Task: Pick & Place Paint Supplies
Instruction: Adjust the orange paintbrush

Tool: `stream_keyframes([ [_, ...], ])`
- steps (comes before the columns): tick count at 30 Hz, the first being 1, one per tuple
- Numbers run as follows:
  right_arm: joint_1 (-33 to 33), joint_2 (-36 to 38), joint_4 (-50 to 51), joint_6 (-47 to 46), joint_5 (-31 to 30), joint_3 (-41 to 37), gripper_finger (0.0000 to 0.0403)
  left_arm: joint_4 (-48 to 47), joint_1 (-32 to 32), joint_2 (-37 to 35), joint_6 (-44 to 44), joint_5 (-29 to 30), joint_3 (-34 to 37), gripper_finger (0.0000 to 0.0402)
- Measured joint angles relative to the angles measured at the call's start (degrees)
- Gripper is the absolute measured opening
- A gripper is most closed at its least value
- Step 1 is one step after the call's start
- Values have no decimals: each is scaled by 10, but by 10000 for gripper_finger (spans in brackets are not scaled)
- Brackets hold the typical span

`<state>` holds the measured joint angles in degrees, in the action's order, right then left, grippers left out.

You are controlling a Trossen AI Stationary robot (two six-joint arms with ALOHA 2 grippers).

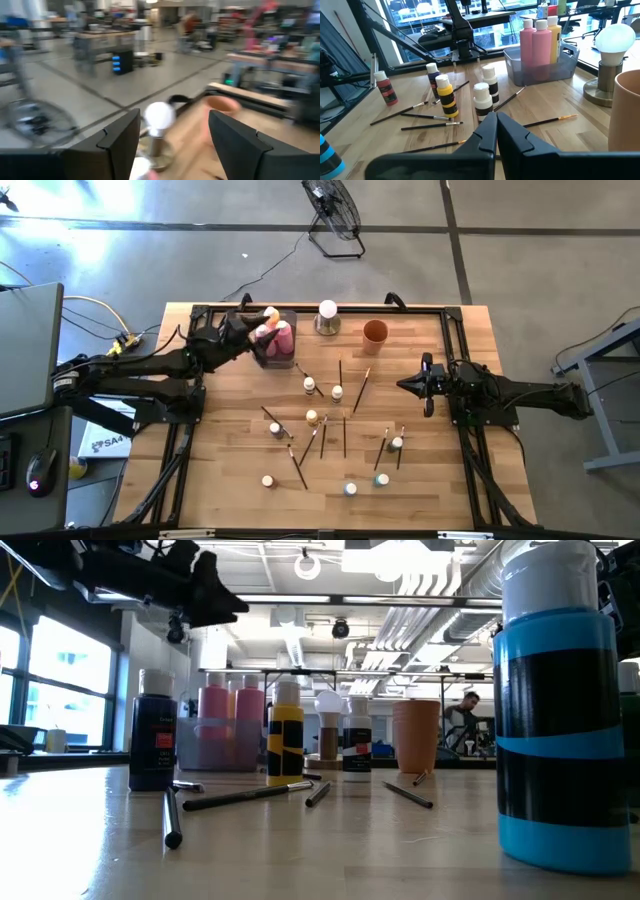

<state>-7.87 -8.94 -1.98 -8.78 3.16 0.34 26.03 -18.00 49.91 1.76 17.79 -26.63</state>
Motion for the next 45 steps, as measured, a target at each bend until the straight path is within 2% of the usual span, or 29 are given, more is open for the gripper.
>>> stream_keyframes([
  [8,0,0,0,0,0,0,4,14,0,0,2,-150,0,232],
  [19,0,0,-28,0,3,0,4,12,0,0,-1,-280,0,232],
  [23,0,0,-37,-15,39,0,4,10,0,0,0,-287,0,232],
  [26,0,0,-40,-33,52,0,4,10,0,0,-1,-266,0,232],
  [30,0,0,-52,-115,-14,1,4,10,0,0,-39,-233,0,232],
  [36,0,-14,-47,-147,-122,17,4,-6,0,-4,-110,-223,0,232],
  [41,0,-59,-47,-182,-174,40,4,-82,0,-20,-117,-214,0,232],
  [45,0,-117,-46,-203,-202,68,4,-108,0,-24,-116,-217,0,215],
])
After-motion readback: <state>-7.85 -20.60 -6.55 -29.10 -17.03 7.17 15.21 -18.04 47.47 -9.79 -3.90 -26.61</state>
